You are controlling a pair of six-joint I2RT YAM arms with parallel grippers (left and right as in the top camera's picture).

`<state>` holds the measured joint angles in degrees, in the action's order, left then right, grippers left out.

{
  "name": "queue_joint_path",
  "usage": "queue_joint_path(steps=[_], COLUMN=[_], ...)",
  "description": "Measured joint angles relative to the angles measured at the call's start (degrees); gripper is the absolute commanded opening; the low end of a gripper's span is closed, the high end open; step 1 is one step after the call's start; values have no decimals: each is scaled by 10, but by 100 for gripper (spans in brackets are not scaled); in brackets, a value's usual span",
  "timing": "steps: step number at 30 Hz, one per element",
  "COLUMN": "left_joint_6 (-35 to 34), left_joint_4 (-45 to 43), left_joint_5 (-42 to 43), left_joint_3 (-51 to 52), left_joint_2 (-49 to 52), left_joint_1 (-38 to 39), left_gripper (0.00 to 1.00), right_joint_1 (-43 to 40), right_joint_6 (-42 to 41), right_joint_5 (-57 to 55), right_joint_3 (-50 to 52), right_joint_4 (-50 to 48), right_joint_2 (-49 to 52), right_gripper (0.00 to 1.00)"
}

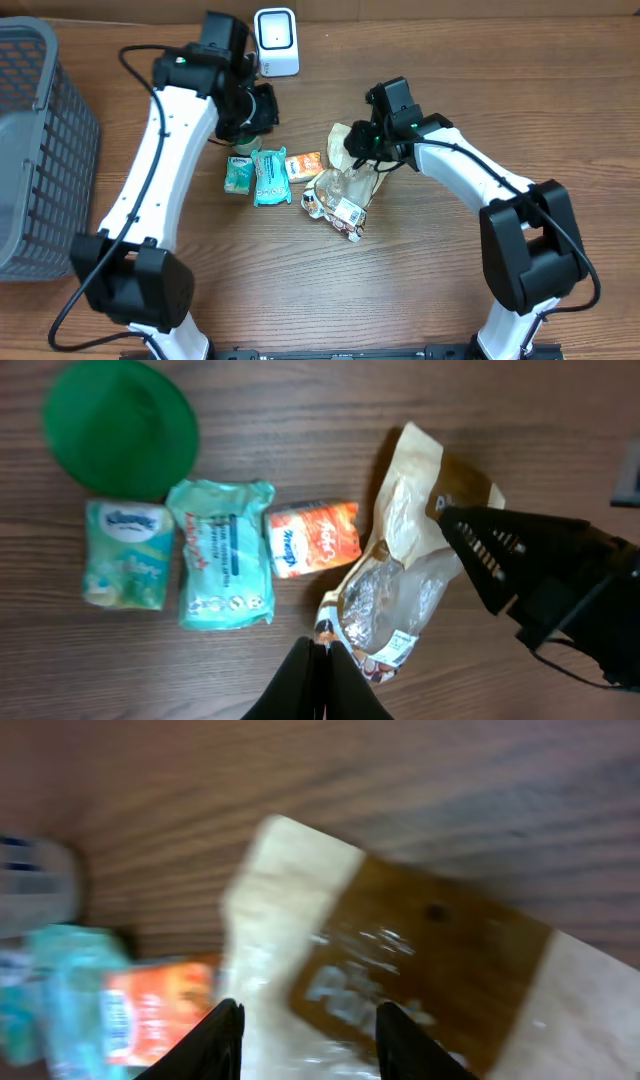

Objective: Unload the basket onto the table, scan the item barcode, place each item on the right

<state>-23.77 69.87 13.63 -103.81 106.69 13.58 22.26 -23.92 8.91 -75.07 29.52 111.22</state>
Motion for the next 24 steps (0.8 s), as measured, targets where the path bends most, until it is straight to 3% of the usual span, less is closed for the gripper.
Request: queue_joint_path(steps=[9, 14, 21, 24], left_joint_6=[0, 0, 0, 0], left_joint_4=[-21, -30, -30, -30], left_joint_5=[-3, -8, -12, -14], left_joint_3=[1, 1, 1, 1], left_joint_2=[25, 25, 25, 25], left_joint_1=[49, 66, 67, 67], left_gripper=[4, 4, 4, 4], right_joint_1=[-14, -32, -34, -33], right_joint_6=[26, 30, 30, 35], right_joint_5=[-89, -107, -77, -28], right_joint_3=[0, 0, -1, -1], right_joint_4=[138, 200, 332, 381], right_joint_2=[2, 2, 2, 2], right_gripper=[43, 50, 54, 60])
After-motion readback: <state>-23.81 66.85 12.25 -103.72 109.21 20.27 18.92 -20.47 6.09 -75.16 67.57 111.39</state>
